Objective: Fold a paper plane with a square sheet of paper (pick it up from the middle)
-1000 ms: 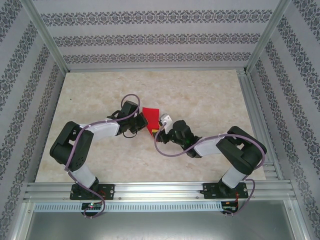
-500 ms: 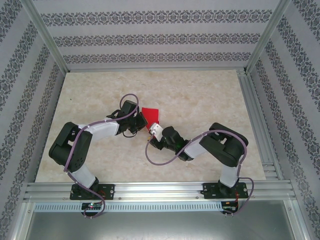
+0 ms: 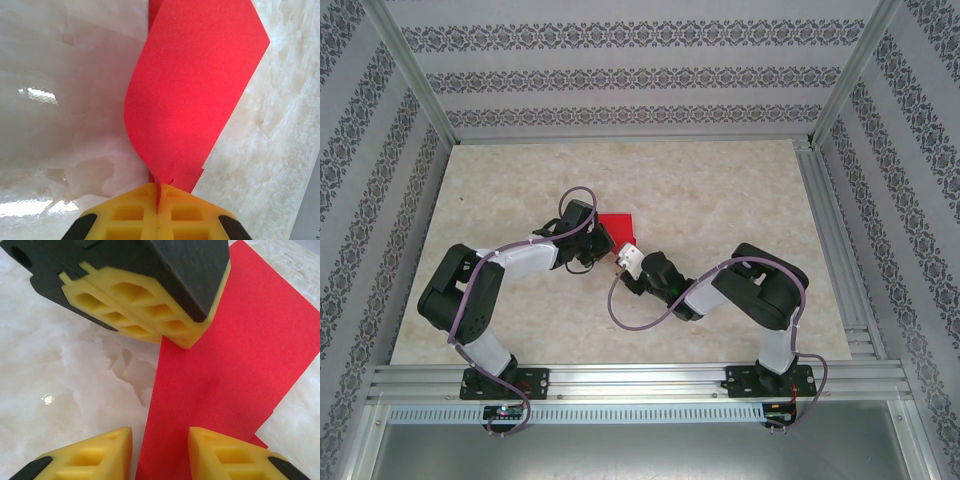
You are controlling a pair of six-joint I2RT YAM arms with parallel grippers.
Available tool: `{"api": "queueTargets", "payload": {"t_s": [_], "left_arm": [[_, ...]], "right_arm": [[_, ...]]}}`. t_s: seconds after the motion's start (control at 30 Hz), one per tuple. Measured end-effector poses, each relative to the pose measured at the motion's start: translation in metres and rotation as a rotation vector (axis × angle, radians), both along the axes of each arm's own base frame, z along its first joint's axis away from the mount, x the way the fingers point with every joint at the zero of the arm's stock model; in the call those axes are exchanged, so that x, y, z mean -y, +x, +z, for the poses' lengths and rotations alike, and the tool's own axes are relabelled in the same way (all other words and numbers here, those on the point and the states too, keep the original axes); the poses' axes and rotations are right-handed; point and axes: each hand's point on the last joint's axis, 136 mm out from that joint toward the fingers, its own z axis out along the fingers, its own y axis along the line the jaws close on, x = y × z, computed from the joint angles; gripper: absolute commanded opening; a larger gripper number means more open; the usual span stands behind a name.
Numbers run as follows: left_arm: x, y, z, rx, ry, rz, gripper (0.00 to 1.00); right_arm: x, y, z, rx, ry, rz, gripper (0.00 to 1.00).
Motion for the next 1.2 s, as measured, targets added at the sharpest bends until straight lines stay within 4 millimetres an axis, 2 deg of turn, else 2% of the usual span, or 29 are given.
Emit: {"api": "queueTargets", "payload": {"t_s": [0.17, 0.33, 0.63, 0.9, 1.03, 1.2], "left_arm": [[0.000, -0.001, -0.001, -0.005, 0.003, 0.000, 0.06], [-0.002, -0.003, -0.003, -0.018, 0.010, 0.000, 0.05], [-0.001, -0.003, -0.002, -0.016, 0.009, -0.001, 0.06], [-0.001, -0.001, 0.000, -0.012, 0.007, 0.000, 0.08], [-0.001, -0.001, 0.000, -0.012, 0.007, -0.001, 0.21], [-0.003, 0.000, 0.001, -0.005, 0.013, 0.000, 0.48]], "right_arm": [[-0.001, 0.001, 0.004, 0.006, 0.006, 0.001, 0.40], [-0.003, 0.002, 0.019, 0.028, 0.035, 0.001, 0.39], [-0.009, 0.007, 0.028, 0.042, 0.054, 0.000, 0.26], [-0.013, 0.006, 0.025, 0.016, 0.063, 0.007, 0.12], [-0.012, 0.007, 0.023, -0.010, 0.077, 0.001, 0.04], [-0.005, 0.008, 0.019, -0.078, 0.140, -0.020, 0.00]]}}
